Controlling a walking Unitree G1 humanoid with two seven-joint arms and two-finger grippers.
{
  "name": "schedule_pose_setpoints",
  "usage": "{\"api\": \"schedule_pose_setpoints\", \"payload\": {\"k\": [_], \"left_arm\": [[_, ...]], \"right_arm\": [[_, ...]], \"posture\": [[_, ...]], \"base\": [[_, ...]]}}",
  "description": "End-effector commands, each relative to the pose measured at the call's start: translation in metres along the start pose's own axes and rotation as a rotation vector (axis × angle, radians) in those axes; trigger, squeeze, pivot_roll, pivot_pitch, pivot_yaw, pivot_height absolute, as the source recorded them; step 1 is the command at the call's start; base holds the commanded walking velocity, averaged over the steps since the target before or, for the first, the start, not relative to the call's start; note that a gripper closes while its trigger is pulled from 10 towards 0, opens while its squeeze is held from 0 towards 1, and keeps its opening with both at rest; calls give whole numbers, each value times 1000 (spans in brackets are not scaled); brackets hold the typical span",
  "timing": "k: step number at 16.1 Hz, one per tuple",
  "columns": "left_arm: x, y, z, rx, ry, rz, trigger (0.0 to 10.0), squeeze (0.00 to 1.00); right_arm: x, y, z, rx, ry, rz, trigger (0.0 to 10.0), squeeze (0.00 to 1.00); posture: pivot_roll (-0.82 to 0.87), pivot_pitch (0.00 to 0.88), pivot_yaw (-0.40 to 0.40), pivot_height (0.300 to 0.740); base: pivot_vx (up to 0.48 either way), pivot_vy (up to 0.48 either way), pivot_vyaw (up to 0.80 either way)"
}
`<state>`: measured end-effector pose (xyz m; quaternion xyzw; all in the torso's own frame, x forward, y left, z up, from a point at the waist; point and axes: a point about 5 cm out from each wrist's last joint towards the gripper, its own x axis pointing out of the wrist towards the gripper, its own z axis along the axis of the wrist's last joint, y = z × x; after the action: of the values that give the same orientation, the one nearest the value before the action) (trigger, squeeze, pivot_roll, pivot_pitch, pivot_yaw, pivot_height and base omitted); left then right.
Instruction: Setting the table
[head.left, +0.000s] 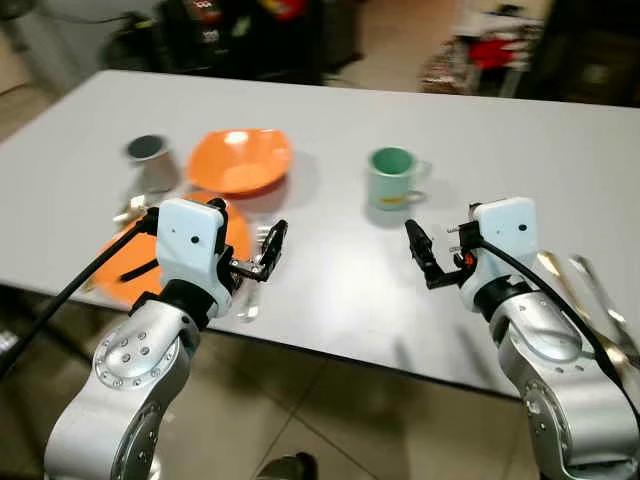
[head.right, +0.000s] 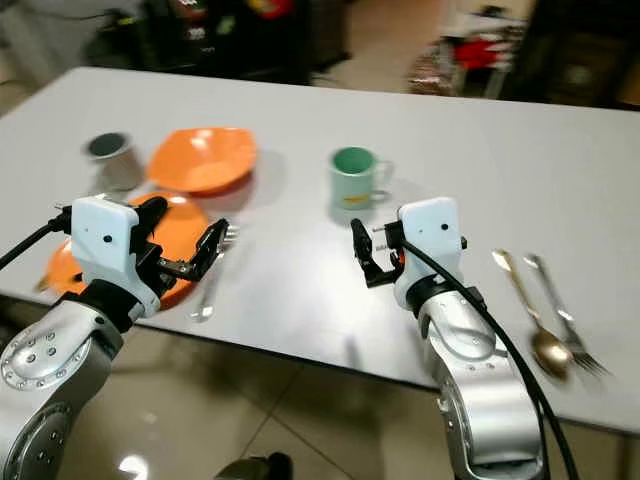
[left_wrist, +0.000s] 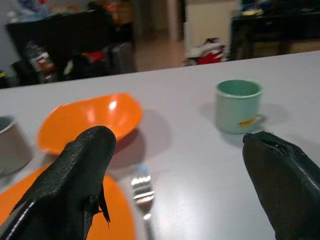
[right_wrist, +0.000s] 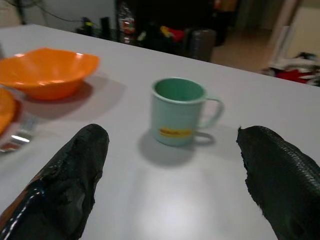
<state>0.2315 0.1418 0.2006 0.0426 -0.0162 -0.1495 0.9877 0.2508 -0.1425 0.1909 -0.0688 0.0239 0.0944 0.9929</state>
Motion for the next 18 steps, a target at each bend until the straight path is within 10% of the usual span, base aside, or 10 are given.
{"api": "schedule_pose_setpoints", "payload": {"k": [1,18], "left_arm": [[-2,5,-3,15,23,36,10000,16],[2,24,1,81,14,122,10000,20]], "right_arm": [[2,0,1,15,-20,-6,10000,1000],[5,12,13,91,-108,69,10000,1000]], "posture": [[-46,49,68,740],[-31,46,57,740]], "base": [[0,345,800],[0,371,800]]}}
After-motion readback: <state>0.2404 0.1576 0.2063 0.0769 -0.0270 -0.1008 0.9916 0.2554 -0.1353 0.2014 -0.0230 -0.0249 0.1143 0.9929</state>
